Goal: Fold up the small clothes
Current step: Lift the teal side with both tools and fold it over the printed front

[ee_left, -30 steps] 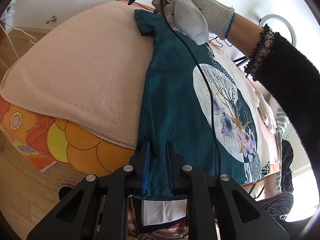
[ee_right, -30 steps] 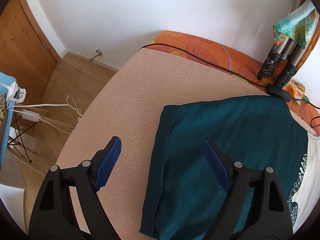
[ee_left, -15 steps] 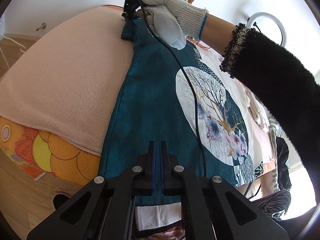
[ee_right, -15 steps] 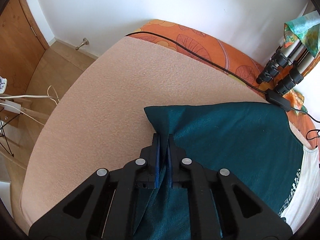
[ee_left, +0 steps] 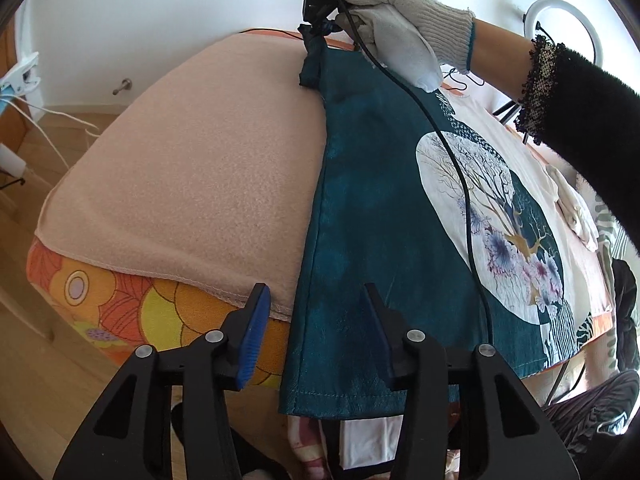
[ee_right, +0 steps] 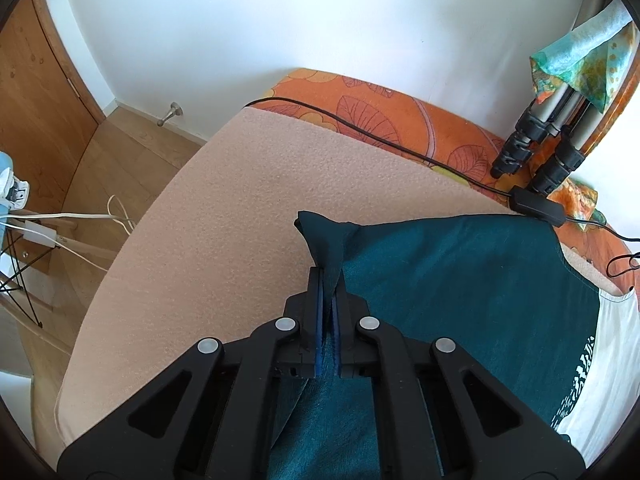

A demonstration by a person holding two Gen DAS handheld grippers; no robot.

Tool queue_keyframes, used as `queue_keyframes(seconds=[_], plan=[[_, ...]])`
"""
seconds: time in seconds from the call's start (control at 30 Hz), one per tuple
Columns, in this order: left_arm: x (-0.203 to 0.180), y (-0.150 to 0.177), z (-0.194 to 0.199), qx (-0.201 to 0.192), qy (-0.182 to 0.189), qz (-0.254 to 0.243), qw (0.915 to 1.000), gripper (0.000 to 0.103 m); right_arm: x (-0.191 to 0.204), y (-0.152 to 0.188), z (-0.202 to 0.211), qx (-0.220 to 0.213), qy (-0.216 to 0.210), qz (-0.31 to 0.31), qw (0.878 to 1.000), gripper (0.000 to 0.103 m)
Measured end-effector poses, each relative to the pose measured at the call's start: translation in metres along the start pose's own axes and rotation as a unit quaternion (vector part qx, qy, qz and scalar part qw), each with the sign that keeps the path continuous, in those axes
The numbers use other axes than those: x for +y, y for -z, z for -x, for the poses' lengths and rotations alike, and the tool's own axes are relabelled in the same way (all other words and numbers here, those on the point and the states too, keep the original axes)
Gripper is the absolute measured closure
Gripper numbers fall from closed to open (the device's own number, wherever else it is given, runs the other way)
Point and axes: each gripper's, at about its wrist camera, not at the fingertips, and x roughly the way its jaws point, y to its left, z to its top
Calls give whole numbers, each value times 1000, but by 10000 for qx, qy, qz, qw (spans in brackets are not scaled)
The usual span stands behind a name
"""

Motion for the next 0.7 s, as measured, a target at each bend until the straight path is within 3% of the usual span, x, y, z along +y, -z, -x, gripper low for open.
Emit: queue_keyframes(seconds=[0.03, 0.1, 0.17, 0.43, 0.7], plan=[[-1, 1, -1, 9, -15, -69, 10000, 87, -4, -1, 5, -33, -29, -36, 10000, 99], [-2, 3, -1, 38, 226, -89, 9997, 102, -13, -1, 14, -86, -72, -90, 9999, 99], [0, 4, 1, 23, 732, 66, 9973, 102, -20, -1, 22, -109, -54, -89, 9999, 99], [-26, -3, 17, -164, 1485, 39, 9888, 102, -49, 6, 67, -355, 132, 76, 9993, 99], [-87, -16, 14, -81, 2050, -401, 9779, 103, -122, 25, 103, -509, 461, -166, 9975, 99]])
